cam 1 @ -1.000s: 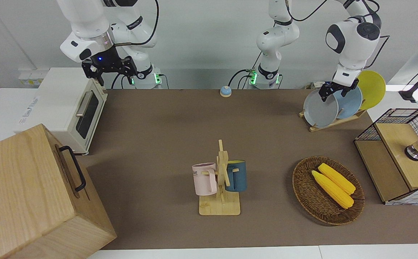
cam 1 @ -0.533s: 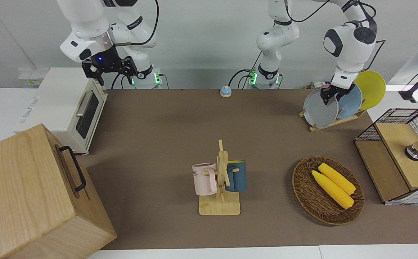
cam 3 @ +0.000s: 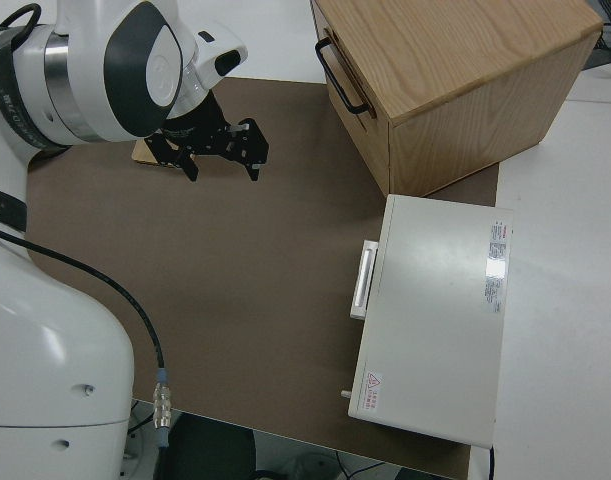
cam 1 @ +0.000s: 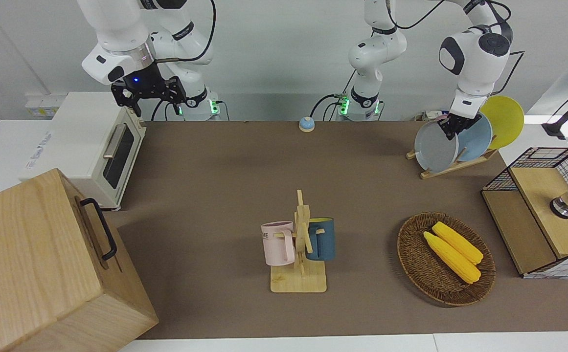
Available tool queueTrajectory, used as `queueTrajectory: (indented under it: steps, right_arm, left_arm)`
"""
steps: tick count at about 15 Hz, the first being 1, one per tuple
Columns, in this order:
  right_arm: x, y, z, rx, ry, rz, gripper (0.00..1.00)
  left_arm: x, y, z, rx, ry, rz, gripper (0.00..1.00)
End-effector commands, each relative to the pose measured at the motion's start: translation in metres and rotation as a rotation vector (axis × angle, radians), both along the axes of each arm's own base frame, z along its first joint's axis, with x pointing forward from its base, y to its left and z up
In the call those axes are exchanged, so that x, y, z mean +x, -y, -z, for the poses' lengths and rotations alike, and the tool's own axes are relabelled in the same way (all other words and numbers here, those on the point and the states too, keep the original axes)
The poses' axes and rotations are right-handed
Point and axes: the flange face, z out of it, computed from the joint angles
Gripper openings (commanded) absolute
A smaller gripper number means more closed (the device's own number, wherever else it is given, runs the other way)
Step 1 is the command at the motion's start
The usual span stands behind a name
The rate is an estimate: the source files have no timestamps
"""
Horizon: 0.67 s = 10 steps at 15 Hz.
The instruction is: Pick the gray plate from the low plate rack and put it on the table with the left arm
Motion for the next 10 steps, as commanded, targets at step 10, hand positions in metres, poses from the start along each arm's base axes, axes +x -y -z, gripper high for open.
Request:
queueTrajectory:
  steps: [10]
  right_arm:
    - [-0.002, 0.003, -0.004, -0.008, -0.001, 0.017, 0.983]
  left_arm:
    - [0.009, 0.009, -0.095, 0.027, -0.049, -0.009, 0.06]
